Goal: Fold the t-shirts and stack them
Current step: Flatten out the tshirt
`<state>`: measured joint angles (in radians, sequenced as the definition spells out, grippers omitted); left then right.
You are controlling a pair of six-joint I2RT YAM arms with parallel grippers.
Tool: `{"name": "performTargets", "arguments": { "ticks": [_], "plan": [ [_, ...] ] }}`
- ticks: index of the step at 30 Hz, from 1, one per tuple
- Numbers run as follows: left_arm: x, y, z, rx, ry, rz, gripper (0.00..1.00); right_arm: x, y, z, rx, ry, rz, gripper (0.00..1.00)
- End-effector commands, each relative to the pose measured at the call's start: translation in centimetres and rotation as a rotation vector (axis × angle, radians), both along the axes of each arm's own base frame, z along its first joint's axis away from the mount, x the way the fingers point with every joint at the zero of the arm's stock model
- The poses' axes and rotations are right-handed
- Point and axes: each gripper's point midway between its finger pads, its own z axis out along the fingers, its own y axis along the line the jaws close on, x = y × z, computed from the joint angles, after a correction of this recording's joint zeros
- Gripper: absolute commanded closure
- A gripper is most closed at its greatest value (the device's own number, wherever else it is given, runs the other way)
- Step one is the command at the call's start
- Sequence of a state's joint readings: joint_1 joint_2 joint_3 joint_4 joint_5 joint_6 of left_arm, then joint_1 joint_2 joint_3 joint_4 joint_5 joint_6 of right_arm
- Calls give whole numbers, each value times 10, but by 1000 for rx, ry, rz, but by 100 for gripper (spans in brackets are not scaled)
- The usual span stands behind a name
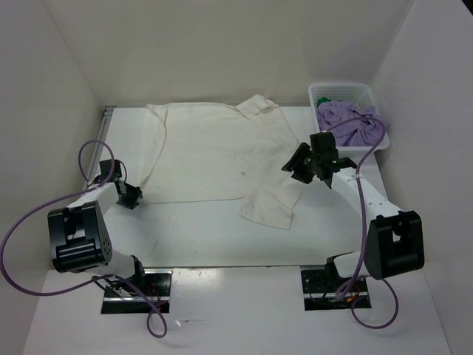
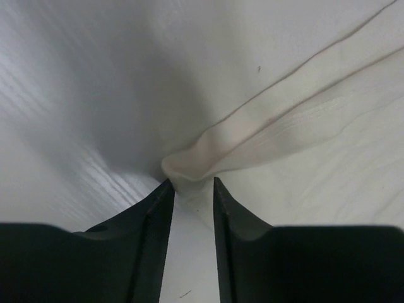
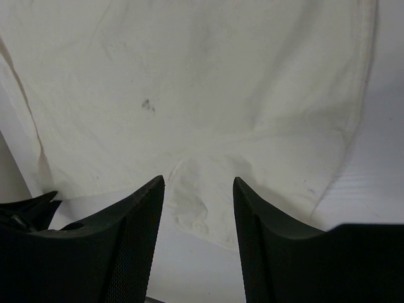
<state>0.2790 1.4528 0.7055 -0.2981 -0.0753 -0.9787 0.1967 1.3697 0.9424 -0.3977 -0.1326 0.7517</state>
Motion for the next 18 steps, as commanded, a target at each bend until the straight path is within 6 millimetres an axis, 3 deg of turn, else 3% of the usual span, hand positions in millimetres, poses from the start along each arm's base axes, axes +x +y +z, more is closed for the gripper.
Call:
{"name": "performTargets", "arguments": {
  "ticks": [1,6,7,9,14,18],
  "plan": [
    [-2,3,-15,-2,14,38,64,0,2,19,12,-60,-4,46],
    [0,8,-14,18,18,48,83,-6,1,16,16,-52,-10,46],
    [4,11,-10,33,8,54,94,-11,-2,10,11,-35,-24,46],
    [5,16,-5,66,7,43,100,-20,-6,0,3,-7,-43,46],
    [18,26,29,130,-45,-1,100,-55,-23,-33,-43,108,-113,38],
    [35,29,57,168,-100,-68,100,-85,-19,-53,-54,206,-133,38]
  ]
}}
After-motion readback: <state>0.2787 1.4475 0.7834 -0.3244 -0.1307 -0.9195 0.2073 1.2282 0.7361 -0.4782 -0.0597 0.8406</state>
